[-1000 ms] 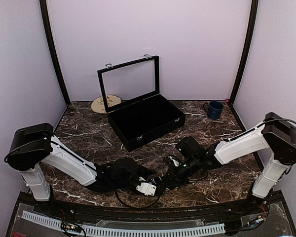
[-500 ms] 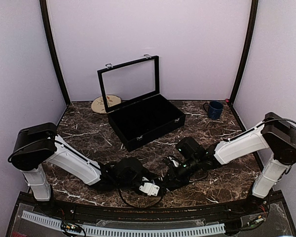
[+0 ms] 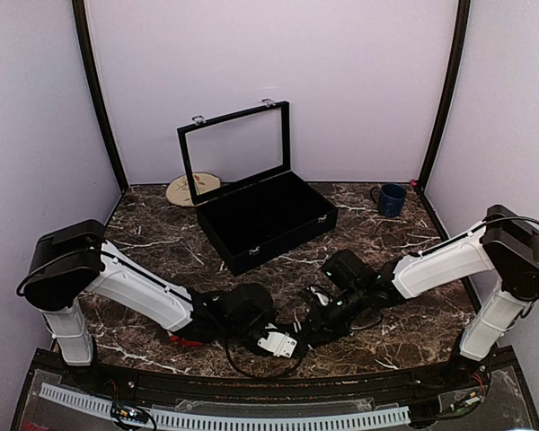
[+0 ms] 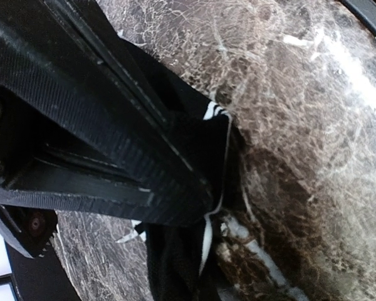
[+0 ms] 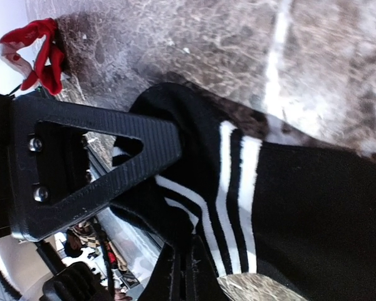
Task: Roll the socks
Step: Roll the sock at the center of the board.
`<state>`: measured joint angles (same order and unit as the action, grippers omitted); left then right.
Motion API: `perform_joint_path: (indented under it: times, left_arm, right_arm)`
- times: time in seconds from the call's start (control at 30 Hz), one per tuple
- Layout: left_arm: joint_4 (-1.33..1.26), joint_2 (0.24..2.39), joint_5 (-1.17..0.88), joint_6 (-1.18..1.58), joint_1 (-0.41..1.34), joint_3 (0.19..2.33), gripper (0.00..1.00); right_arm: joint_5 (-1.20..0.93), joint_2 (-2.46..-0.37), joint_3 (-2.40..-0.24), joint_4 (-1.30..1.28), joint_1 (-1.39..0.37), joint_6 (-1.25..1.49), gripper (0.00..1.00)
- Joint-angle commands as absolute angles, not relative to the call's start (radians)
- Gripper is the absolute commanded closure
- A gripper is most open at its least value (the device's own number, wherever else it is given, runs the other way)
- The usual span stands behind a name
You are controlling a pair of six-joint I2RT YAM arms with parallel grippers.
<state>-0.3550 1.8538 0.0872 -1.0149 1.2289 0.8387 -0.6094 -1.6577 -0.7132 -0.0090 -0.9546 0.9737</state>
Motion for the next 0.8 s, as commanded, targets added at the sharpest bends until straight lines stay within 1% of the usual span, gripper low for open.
perform_joint_path:
  times: [0.0, 0.07, 0.13, 0.23, 0.33, 0.4, 0.63, 0.77]
  left_arm:
    - [-0.142, 1.848, 0.049, -0.966, 1.234, 0.912, 1.00]
    - [-0.067, 1.848, 0.036, -0.946, 1.233, 0.944, 1.00]
    - [0.033, 1.858, 0.003, -0.901, 1.226, 0.999, 1.00]
    - [0.238, 1.902, -0.043, -0.826, 1.211, 1.124, 1.00]
    - [0.398, 1.957, -0.092, -0.779, 1.198, 1.239, 1.00]
    - [0.457, 1.978, -0.123, -0.755, 1.188, 1.285, 1.00]
    - [0.594, 2.031, -0.231, -0.709, 1.168, 1.395, 1.00]
    - [0.630, 2.055, -0.276, -0.686, 1.159, 1.433, 1.00]
  right_arm:
    - [-0.561, -1.616, -0.734, -0.128, -0.948, 0.902, 0.92]
    - [-0.531, -1.603, -0.745, -0.178, -0.949, 0.870, 0.81]
    - [-0.498, -1.602, -0.749, -0.226, -0.948, 0.841, 0.72]
    - [-0.462, -1.544, -0.743, -0.261, -0.948, 0.814, 0.65]
    - [-0.430, -1.503, -0.726, -0.273, -0.948, 0.797, 0.63]
    - [-0.403, -1.468, -0.716, -0.280, -0.948, 0.785, 0.62]
    - [-0.300, -1.350, -0.634, -0.288, -0.951, 0.777, 0.61]
    - [-0.222, -1.276, -0.591, -0.309, -0.963, 0.785, 0.60]
